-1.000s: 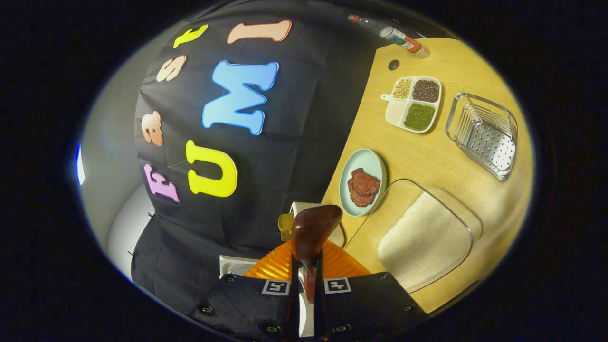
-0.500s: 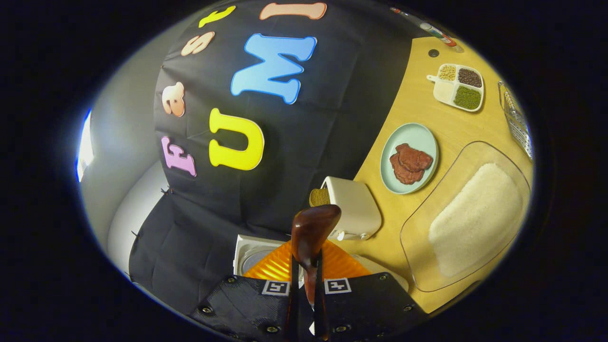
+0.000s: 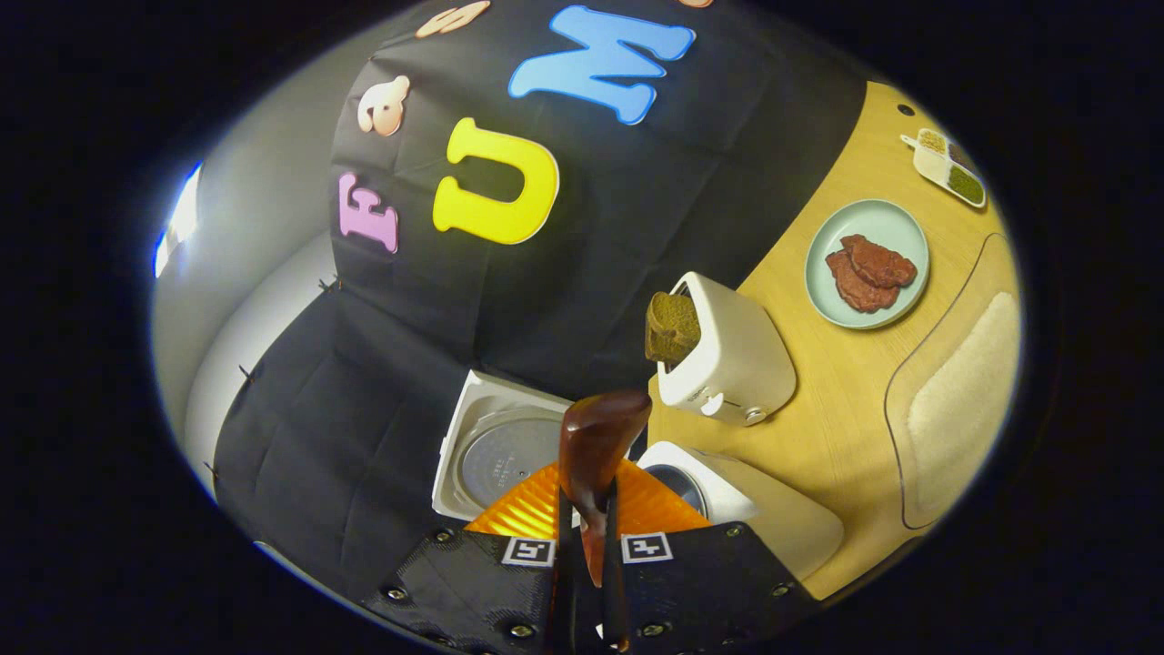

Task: Close the left gripper, press the button to open the rice cooker; take a wooden spoon from the chopstick holder with the right hand, scoop a spoonful of rice and pour it into the rice cooker, then put the wooden spoon back into the chopstick holder.

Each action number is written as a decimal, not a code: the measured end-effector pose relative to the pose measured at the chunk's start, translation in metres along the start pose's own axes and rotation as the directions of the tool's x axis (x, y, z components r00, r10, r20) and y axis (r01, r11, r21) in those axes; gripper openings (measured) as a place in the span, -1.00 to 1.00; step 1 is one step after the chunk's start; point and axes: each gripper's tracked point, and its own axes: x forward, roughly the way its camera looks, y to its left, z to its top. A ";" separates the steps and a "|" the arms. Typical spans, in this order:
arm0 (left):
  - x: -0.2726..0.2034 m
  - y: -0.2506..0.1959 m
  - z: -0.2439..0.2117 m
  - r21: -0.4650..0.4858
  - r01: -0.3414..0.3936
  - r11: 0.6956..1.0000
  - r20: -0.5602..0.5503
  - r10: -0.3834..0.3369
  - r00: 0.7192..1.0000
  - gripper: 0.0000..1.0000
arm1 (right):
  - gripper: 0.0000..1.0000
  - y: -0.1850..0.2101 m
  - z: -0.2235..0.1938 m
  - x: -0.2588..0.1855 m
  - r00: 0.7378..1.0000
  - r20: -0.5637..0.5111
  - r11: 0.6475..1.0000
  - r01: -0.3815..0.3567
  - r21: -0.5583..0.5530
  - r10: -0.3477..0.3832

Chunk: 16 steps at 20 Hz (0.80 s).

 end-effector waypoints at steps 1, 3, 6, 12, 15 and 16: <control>0.000 0.005 -0.002 -0.003 -0.011 1.000 -0.004 0.011 1.000 0.83 | -0.76 0.004 -0.008 0.007 1.000 -0.012 1.000 0.001 -0.027 -0.001; -0.002 0.016 -0.006 -0.007 -0.033 0.999 -0.012 0.032 0.999 0.83 | -0.76 0.009 -0.018 0.021 0.999 -0.033 0.997 0.001 -0.074 -0.004; -0.004 0.030 -0.014 -0.015 -0.065 0.998 -0.026 0.064 0.998 0.90 | -0.76 0.017 -0.036 0.043 0.997 -0.069 0.990 0.006 -0.142 -0.016; -0.004 0.049 -0.029 -0.030 -0.111 0.993 -0.058 0.109 0.992 0.90 | -0.76 0.016 -0.070 0.078 0.986 -0.137 0.921 0.038 -0.388 -0.098; -0.001 0.051 -0.031 -0.037 -0.125 0.991 -0.065 0.122 0.990 0.97 | -0.76 0.017 -0.081 0.082 0.979 -0.153 0.870 0.043 -0.491 -0.135; -0.001 0.052 -0.032 -0.039 -0.128 0.991 -0.065 0.125 0.990 0.83 | -0.76 0.015 -0.084 0.084 0.975 -0.163 0.855 0.045 -0.517 -0.150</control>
